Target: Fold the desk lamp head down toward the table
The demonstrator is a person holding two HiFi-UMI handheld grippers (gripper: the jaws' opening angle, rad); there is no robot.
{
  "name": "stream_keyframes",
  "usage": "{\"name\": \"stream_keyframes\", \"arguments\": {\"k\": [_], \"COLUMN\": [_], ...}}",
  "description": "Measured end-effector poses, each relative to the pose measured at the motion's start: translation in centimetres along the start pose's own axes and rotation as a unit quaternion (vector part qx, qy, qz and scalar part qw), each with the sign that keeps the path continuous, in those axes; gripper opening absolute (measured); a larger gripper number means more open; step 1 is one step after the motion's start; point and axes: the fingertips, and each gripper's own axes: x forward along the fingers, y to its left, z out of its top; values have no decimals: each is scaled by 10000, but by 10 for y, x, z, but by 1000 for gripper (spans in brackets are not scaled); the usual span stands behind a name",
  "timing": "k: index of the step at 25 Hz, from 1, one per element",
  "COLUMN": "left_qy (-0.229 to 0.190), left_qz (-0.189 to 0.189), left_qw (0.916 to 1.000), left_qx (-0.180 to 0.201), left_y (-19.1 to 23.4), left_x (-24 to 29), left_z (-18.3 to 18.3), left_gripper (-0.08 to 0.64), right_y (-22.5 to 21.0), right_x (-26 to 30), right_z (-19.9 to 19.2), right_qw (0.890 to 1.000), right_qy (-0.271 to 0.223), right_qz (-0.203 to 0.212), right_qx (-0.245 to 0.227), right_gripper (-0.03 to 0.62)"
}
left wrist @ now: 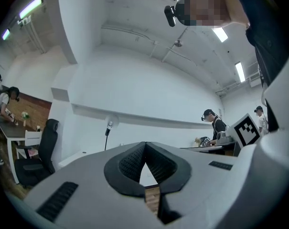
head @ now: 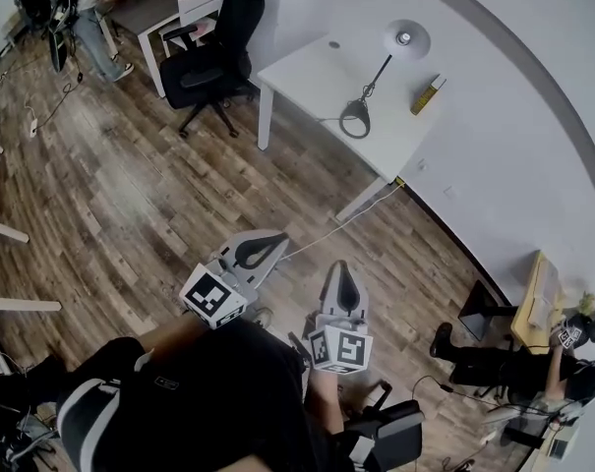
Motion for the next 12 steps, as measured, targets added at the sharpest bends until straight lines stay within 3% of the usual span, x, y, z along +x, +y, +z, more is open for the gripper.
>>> {"name": "stream_keyframes", "arguments": {"k": [6,12], "left_qy": [51,105], "left_qz": [192,180], "left_qw": [9998,9998], "left_qx": [98,-37], "left_y": [2,23], "left_x": [3,25], "left_z": [-4,-14], "left_gripper": [23,23], "right_y": [-8,-17], "right_x": [6,30], "right_z": [-7,-9], "right_qw": [9999,9999], "right_qy": [35,70], "right_qz": [140,130], "right_qx": [49,21], "right_gripper": [14,14]}}
